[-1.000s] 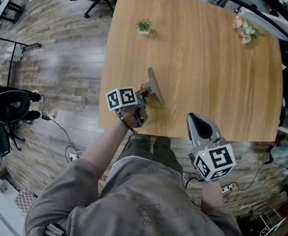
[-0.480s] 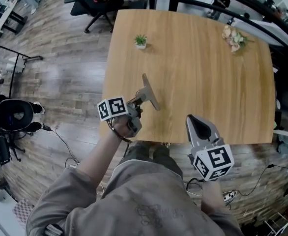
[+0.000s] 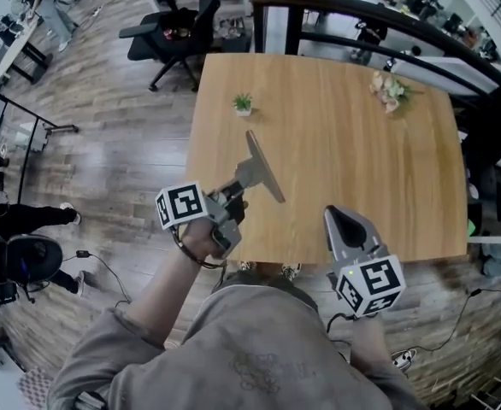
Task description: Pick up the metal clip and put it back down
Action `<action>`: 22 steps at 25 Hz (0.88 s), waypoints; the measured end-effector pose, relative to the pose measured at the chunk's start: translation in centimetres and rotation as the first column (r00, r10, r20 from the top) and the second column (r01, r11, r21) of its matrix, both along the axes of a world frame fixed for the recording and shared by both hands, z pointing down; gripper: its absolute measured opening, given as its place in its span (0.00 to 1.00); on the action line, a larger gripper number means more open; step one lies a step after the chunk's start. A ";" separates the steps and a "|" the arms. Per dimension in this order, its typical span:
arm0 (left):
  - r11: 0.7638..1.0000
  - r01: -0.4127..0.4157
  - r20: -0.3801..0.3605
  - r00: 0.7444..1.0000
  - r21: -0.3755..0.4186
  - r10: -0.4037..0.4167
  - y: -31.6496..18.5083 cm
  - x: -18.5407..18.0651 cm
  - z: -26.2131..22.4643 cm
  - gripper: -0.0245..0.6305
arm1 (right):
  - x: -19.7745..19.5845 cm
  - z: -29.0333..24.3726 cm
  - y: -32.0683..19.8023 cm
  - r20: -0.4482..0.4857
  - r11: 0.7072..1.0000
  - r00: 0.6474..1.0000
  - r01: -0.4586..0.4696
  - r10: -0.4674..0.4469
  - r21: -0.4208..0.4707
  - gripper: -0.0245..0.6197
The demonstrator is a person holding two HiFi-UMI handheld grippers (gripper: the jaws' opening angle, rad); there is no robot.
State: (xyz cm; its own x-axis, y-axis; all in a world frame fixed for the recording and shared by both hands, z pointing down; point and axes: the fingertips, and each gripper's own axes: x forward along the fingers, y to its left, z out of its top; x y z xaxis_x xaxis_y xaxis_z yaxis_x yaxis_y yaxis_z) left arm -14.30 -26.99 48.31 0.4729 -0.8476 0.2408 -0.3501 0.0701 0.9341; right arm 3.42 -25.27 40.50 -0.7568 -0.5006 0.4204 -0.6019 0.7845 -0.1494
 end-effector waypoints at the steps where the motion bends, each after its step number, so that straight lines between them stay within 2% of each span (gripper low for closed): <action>1: 1.000 -0.001 -0.006 1.000 0.009 0.001 0.3 0.2 -0.8 0.04 | 0.1 -0.3 0.1 0.003 1.000 1.000 -0.001 0.001 0.005 0.05; 9: 0.998 -0.019 -0.054 0.998 0.054 0.022 3.8 1.8 -6.0 0.05 | 0.6 -2.9 1.7 0.022 0.999 1.000 0.001 -0.002 0.048 0.05; 14: 1.000 -0.003 -0.065 0.998 0.030 0.005 4.2 1.8 -6.7 0.05 | 0.9 -3.0 1.4 0.012 0.999 1.000 -0.009 0.008 0.048 0.05; 22: 0.999 -0.043 -0.057 0.997 0.025 0.044 2.4 3.6 -6.7 0.05 | 2.6 -2.2 0.7 0.005 0.998 0.999 -0.047 0.046 0.037 0.05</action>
State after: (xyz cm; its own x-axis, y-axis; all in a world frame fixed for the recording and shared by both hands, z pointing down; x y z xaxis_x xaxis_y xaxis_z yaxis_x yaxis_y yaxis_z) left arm -10.75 -24.59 41.61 0.5218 -0.8310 0.1926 -0.2983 0.0337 0.9539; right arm 6.03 -24.60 38.27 -0.7339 -0.5503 0.3982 -0.6373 0.7607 -0.1232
